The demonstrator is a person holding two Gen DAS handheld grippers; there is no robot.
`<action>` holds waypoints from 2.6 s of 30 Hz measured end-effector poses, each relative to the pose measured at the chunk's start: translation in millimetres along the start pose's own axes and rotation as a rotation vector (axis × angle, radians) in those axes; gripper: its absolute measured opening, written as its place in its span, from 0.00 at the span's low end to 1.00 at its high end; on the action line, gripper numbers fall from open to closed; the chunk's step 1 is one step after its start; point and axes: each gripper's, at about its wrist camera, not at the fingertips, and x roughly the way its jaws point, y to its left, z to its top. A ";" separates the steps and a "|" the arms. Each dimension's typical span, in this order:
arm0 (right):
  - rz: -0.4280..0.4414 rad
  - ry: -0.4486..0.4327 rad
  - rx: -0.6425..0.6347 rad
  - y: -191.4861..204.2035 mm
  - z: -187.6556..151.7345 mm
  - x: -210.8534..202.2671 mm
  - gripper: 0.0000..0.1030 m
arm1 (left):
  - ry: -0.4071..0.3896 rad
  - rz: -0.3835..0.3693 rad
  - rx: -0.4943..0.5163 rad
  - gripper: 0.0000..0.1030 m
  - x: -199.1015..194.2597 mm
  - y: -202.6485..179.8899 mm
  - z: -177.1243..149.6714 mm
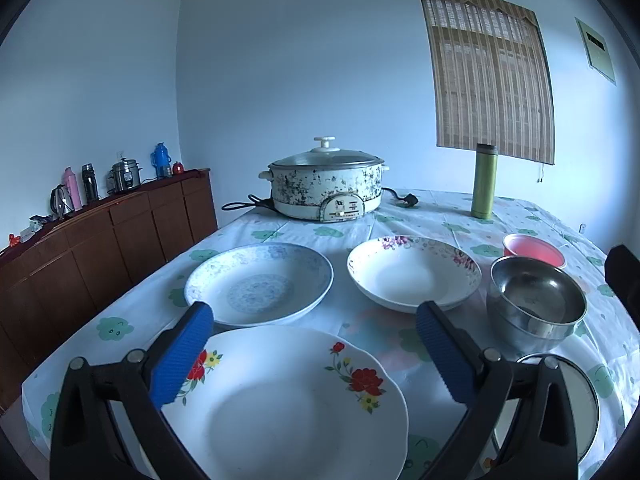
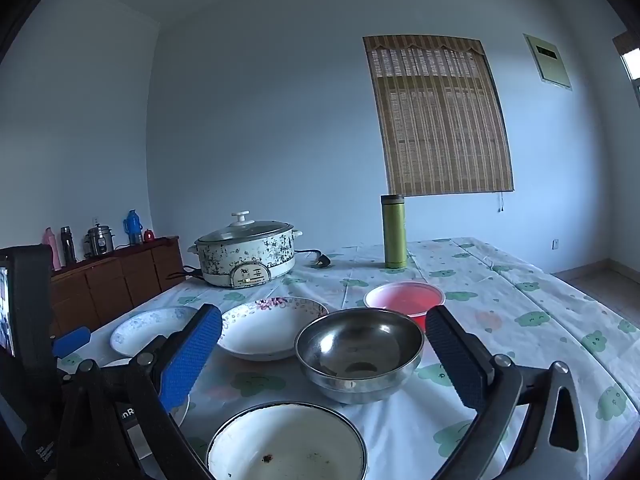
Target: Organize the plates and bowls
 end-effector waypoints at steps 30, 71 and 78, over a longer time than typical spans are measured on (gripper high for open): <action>0.001 0.010 0.012 0.3 0.5 2.2 1.00 | 0.000 0.000 0.001 1.00 0.3 -0.2 -0.2; 0.007 0.002 -0.009 3.4 -0.5 1.9 1.00 | -0.004 -0.009 -0.041 1.00 -4.8 9.7 -6.0; 0.041 -0.020 -0.027 9.2 0.1 -1.0 1.00 | -0.013 -0.028 -0.039 1.00 -19.5 22.1 -4.4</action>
